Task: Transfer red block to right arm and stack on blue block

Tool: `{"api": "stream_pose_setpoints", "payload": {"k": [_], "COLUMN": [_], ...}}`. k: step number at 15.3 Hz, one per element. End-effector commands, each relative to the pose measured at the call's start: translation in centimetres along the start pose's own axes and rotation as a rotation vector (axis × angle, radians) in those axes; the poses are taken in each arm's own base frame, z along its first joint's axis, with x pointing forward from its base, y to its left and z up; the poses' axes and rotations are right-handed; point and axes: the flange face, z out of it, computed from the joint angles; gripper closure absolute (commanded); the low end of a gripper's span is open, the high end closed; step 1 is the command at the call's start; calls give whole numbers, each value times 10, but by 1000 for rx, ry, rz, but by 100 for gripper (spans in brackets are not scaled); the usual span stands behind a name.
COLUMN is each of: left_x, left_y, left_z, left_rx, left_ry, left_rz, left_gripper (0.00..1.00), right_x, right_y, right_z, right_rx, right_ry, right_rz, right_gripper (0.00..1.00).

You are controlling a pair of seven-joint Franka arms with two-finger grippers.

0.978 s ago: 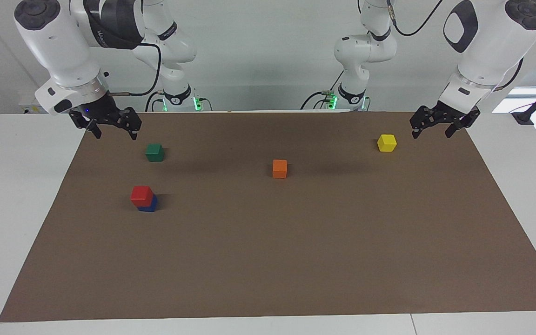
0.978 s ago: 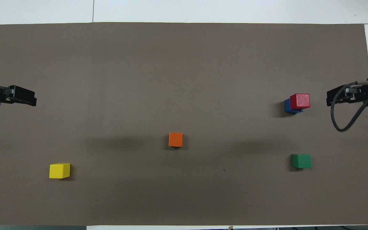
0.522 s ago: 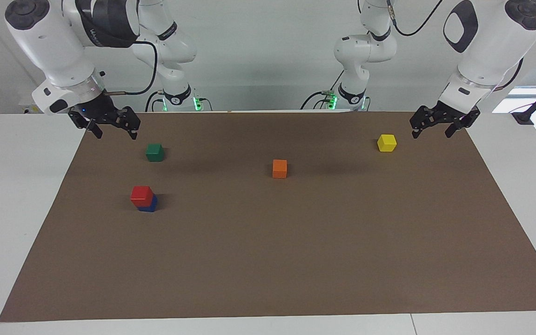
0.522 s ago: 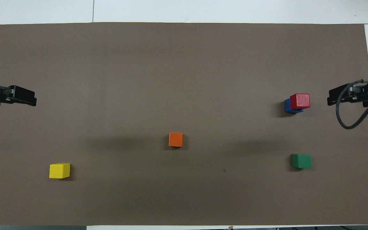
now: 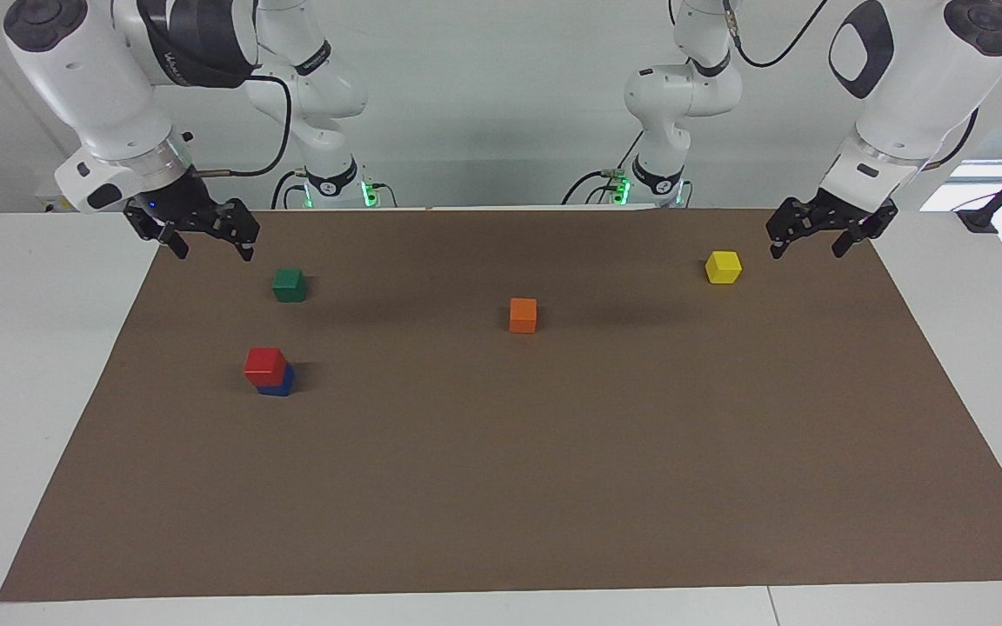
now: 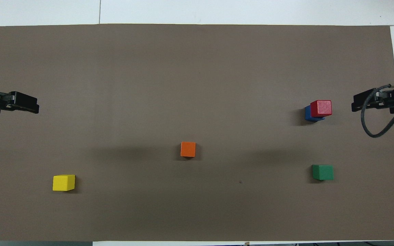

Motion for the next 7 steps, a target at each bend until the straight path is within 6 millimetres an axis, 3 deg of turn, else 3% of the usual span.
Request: {"api": "stream_pose_setpoints", "payload": {"k": [1, 7], "left_x": [-3, -3], "left_y": [-2, -2], "left_z": [-1, -1], "left_rx": [-10, -10], "left_ry": [4, 4], "left_rz": [-6, -6], "left_gripper": [0, 0], "right_x": [3, 4], "right_y": [2, 4], "right_z": [-2, -2], "right_rx": [8, 4], "right_ry": [11, 11], "right_rz": [-1, -4], "right_gripper": [0, 0]}}
